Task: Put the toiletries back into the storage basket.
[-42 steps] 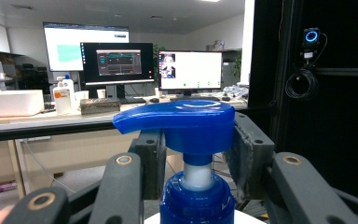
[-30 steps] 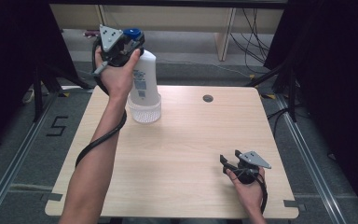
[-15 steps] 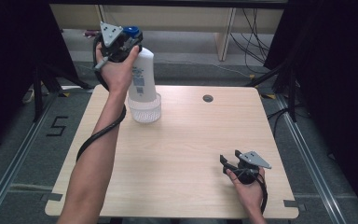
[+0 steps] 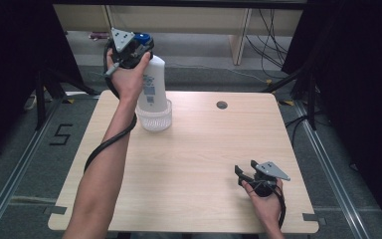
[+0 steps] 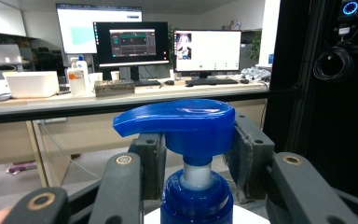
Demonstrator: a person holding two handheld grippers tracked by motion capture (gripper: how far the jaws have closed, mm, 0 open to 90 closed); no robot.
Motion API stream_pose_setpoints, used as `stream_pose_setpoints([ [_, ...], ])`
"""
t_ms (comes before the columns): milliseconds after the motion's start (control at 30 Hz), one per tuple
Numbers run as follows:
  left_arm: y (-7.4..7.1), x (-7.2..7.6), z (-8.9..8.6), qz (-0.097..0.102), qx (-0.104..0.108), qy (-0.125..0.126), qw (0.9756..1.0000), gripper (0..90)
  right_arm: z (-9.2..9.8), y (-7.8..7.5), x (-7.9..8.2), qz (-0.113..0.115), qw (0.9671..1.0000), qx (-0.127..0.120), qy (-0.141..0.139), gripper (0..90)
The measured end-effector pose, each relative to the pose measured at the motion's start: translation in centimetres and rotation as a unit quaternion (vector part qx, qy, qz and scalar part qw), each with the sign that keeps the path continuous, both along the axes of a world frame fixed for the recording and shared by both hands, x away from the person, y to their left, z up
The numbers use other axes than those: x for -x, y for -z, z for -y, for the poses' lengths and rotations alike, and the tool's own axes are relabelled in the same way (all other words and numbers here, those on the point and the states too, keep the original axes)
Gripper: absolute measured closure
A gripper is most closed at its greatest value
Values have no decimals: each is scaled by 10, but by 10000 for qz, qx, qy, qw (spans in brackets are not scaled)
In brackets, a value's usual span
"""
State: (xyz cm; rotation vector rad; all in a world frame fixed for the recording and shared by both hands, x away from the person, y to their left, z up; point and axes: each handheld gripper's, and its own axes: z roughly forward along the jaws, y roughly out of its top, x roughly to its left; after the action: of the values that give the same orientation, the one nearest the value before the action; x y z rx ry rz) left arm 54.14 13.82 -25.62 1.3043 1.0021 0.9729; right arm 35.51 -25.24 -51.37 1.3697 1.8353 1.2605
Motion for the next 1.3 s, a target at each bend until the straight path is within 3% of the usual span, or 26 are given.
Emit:
stream_pose_setpoints([
  [133,5,-2,1,-40,-17,14,10000,599,1,0,-1,40,9998,184,-8,323],
  [333,13,-5,1,-110,-12,6,9999,599,1,1,-1,85,9998,176,1,322],
  [433,17,-6,2,-161,-50,30,9999,599,-1,0,0,-20,10000,83,35,322],
  [467,18,-7,2,-177,-46,35,9998,599,2,0,-1,43,9996,255,-90,322],
  [500,21,-7,2,-201,-30,15,9998,599,0,1,-1,34,9999,115,-37,321],
  [600,24,-8,2,-241,-5,9,9997,599,0,0,0,-36,9999,99,7,320],
  [633,25,-9,2,-249,-1,9,9997,599,-1,0,0,-27,10000,-9,-27,320],
  [800,30,-9,4,-298,-42,40,9995,598,-1,0,0,-41,10000,-35,-30,319],
  [833,31,-9,5,-309,-22,38,9995,599,1,1,-2,113,9998,136,-35,319],
  [867,32,-9,5,-333,0,50,9994,599,0,1,-1,22,9999,98,-13,319],
  [1033,37,-9,4,-385,-50,51,9992,599,1,0,-2,47,9997,240,-60,319],
  [1300,48,-11,3,-528,-76,54,9986,599,1,1,-2,84,9997,208,-34,319],
])
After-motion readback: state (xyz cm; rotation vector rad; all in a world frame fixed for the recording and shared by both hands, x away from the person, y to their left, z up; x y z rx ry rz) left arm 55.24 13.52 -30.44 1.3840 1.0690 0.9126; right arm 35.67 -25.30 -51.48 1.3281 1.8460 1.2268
